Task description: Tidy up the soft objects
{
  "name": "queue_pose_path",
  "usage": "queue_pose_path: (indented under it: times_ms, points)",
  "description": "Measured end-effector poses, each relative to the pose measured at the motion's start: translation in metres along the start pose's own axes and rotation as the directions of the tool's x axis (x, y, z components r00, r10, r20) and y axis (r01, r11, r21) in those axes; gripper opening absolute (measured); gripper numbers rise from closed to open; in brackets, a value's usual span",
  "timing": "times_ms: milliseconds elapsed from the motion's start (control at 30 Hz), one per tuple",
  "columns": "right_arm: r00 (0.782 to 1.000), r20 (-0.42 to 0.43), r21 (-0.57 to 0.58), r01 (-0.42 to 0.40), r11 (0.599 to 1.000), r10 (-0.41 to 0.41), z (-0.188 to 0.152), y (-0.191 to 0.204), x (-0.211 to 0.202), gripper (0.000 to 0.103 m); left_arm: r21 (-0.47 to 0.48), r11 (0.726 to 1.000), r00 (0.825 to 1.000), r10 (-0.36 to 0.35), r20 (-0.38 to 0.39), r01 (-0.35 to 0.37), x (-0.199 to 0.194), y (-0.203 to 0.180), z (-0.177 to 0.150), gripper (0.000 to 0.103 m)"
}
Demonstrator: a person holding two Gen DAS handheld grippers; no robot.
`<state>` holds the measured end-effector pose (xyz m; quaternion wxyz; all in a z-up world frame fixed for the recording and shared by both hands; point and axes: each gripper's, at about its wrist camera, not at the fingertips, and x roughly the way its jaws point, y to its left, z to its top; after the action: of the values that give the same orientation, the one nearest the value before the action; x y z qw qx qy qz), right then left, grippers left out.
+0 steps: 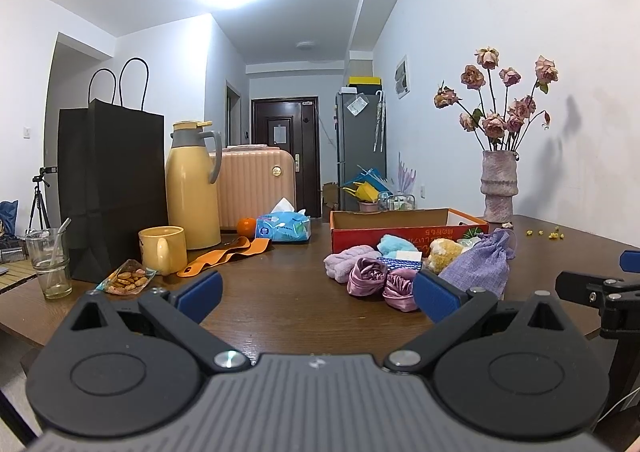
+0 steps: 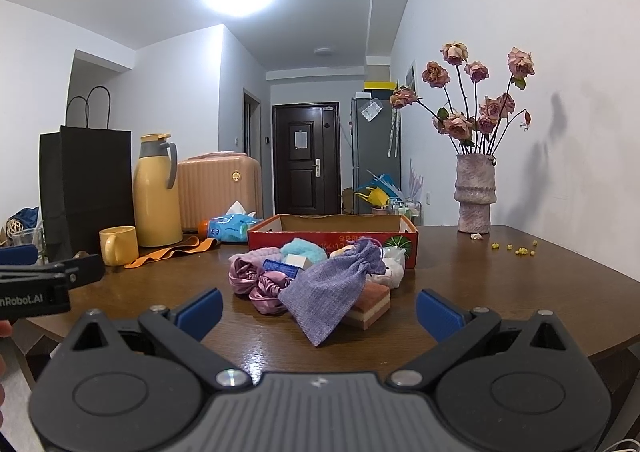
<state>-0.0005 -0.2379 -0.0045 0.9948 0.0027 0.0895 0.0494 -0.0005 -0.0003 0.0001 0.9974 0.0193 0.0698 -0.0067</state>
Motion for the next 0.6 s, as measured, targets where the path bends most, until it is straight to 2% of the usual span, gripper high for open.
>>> queue_pose_path:
  times_ms: [600]
  points:
    - [1.000, -0.001, -0.002, 0.003, 1.000, -0.003, -0.0016, -0.0002, 0.0012, 0.103, -0.002, 1.000, 1.000, -0.001, -0.005, 0.001, 0.0005, -0.0001, 0.0012, 0.103]
